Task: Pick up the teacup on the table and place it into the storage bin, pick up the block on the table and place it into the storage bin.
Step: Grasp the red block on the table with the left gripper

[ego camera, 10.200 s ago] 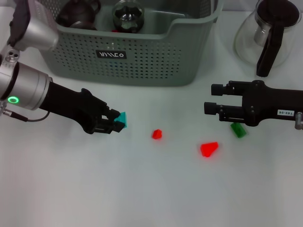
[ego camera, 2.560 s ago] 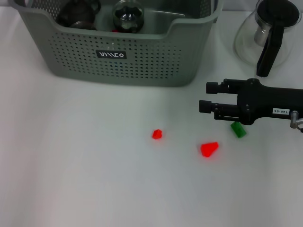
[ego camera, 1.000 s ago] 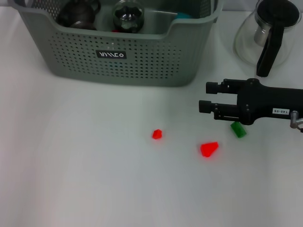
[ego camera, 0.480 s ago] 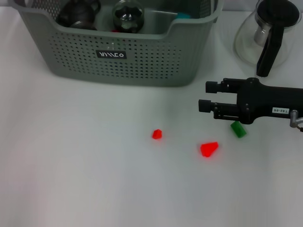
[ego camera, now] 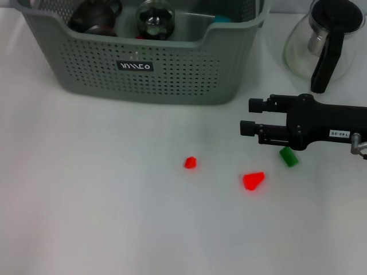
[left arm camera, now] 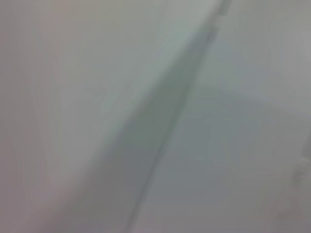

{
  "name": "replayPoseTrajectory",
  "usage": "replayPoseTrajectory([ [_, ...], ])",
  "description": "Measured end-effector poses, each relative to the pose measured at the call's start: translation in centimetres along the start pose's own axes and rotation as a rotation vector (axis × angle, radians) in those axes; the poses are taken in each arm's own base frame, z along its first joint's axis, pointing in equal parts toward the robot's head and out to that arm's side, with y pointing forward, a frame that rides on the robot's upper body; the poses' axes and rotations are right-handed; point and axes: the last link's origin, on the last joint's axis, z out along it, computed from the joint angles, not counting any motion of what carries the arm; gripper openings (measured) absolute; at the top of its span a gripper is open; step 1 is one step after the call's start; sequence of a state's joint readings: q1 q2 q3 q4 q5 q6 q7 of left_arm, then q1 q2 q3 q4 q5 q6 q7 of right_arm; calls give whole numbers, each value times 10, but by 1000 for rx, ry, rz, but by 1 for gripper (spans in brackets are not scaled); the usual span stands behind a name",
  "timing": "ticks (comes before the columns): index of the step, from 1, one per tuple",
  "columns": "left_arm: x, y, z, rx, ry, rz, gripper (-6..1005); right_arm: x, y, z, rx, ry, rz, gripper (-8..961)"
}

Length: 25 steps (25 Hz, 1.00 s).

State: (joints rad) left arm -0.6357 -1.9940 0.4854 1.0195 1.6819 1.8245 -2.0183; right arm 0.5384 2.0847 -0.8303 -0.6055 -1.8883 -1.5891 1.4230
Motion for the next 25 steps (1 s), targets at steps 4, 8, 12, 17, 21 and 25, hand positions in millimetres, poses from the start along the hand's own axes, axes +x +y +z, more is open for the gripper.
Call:
replayPoseTrajectory([
  [4,-25,11,-9,-93,-118,38,733,1,0,0,-2,1,1,675],
  [8,-54,14,-9,-93,-363,79,735,1,1,0,-2,4,1,675],
  [12,-71,14,1,-83,-598,97,725,2,0,0,0,5,2,675],
  [17,-85,15,28,-42,-887,115,707,4,1,-1,1,5,6,675],
  [21,-99,19,54,16,-1015,174,694,5,1,-2,2,3,11,675],
  [25,-111,25,77,47,-1078,251,680,5,1,-2,3,3,12,675],
])
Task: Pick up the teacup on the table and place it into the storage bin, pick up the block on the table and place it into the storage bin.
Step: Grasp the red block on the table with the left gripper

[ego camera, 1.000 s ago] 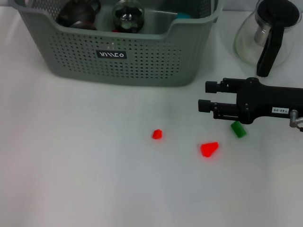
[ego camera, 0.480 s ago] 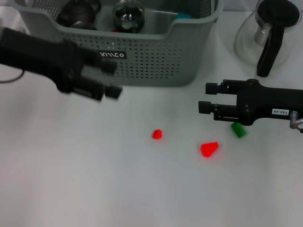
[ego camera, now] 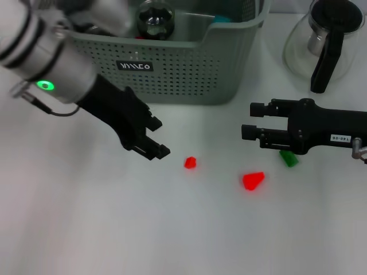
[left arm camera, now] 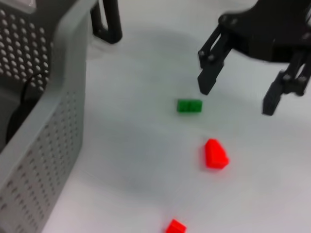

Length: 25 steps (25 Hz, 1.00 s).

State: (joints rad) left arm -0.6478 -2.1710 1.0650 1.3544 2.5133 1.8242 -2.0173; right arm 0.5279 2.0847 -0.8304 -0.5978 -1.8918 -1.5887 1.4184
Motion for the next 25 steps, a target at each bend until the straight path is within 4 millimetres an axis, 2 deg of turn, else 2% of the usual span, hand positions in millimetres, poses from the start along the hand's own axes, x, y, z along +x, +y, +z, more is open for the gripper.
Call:
replayPoseTrajectory([
  [6,13,7,35,64,-98,71,659,1,0,-1,3,1,5,675],
  [11,18,17,55,69,-132,151,547,2,0,-1,4,2,8,674],
  [13,19,19,61,69,-137,170,546,2,0,-1,5,1,9,674],
  [19,22,26,75,95,-135,224,544,1,-1,-2,6,2,8,674],
  [25,24,27,76,136,-94,246,541,2,-1,-2,10,1,11,674],
])
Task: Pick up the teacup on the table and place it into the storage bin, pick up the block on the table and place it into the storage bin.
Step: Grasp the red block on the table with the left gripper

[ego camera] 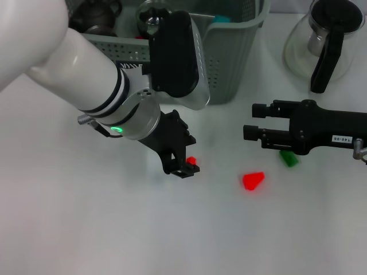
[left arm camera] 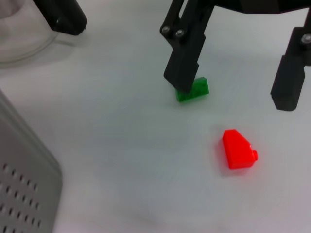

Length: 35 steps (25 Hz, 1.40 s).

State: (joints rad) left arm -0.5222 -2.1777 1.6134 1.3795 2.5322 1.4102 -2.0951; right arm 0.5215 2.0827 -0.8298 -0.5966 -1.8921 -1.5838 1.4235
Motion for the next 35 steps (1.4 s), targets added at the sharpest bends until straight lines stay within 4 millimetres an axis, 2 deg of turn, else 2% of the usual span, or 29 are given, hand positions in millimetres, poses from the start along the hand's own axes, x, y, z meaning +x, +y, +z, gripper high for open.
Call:
replayPoseTrajectory([
  [17,4,4,20,1,-26,51,534,0,-1,0,5,-3,0,674],
  [35,-3,1,36,4,-84,75,527,1,0,0,5,-4,4,674],
])
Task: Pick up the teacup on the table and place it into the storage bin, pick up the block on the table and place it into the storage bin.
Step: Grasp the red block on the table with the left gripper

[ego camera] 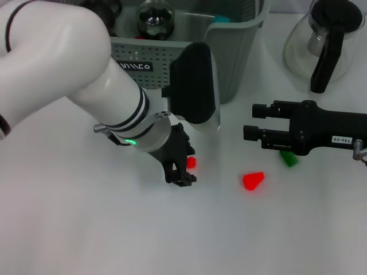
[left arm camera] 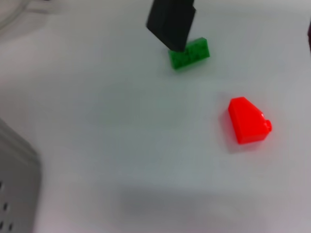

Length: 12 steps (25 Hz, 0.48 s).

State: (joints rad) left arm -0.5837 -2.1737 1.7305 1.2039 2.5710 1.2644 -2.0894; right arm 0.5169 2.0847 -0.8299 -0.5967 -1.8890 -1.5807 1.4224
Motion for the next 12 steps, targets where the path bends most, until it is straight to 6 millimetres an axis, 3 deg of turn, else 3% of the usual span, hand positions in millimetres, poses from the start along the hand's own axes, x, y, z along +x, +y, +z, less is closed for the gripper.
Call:
replayPoseTrajectory([
  [12,2,5,-3,-32,-19,6,522,0,0,0,-1,-1,1,674],
])
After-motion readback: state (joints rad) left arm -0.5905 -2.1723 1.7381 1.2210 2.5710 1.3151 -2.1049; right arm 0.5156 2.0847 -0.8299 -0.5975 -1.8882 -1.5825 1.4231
